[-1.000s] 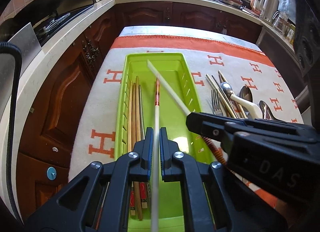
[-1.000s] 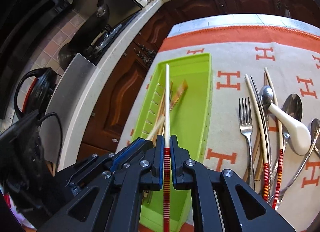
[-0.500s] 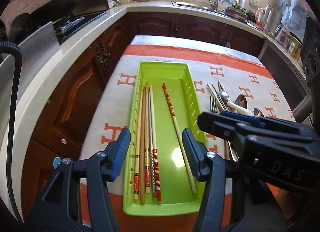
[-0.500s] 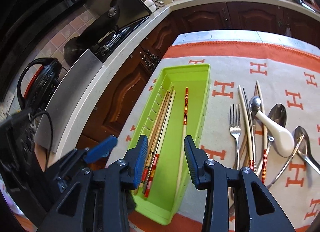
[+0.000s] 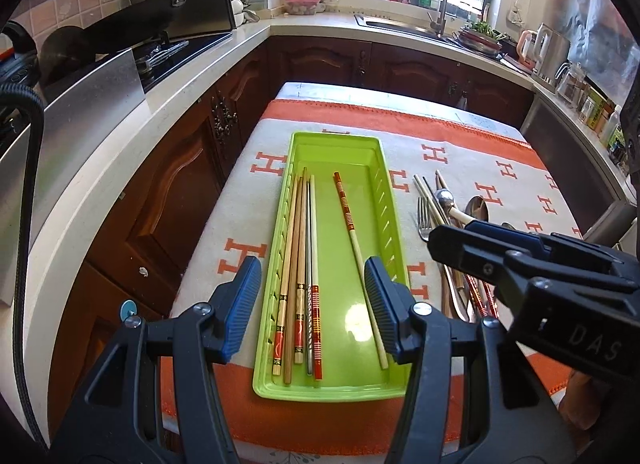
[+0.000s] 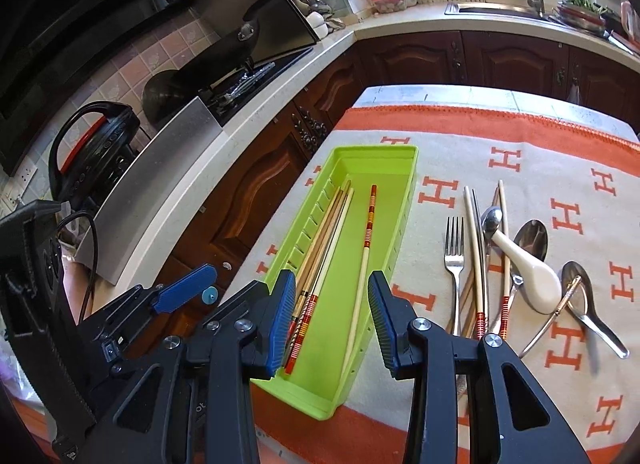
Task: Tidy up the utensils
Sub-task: 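Withdraw both open grippers from the tray toward the forks and spoons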
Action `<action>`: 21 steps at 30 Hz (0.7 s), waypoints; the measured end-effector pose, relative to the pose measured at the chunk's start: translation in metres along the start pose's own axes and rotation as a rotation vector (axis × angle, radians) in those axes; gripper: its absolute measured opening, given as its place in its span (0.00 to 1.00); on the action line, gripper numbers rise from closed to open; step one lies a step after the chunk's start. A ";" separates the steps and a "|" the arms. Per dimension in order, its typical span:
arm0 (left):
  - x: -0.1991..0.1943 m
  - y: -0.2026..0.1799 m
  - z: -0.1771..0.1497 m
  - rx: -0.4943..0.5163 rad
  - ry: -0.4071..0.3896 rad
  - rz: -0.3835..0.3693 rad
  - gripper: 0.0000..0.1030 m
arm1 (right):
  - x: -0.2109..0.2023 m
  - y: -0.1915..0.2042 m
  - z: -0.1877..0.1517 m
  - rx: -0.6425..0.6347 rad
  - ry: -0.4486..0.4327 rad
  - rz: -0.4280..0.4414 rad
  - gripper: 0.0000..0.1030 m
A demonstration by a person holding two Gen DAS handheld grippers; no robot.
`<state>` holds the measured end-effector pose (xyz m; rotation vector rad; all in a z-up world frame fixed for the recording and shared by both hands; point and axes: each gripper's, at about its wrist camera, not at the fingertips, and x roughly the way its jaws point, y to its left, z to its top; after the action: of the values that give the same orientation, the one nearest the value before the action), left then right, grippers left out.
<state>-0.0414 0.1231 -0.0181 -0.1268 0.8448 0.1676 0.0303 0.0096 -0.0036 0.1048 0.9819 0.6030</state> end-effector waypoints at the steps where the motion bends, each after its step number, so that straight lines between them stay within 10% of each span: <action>1: -0.002 -0.001 -0.001 0.001 -0.002 -0.001 0.49 | -0.004 0.001 -0.001 -0.006 -0.005 -0.002 0.37; 21: -0.030 -0.024 -0.016 0.034 -0.030 -0.034 0.49 | -0.054 -0.004 -0.024 -0.031 -0.060 -0.028 0.37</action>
<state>-0.0678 0.0942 -0.0054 -0.1061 0.8146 0.1230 -0.0088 -0.0267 0.0220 0.0812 0.9146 0.5858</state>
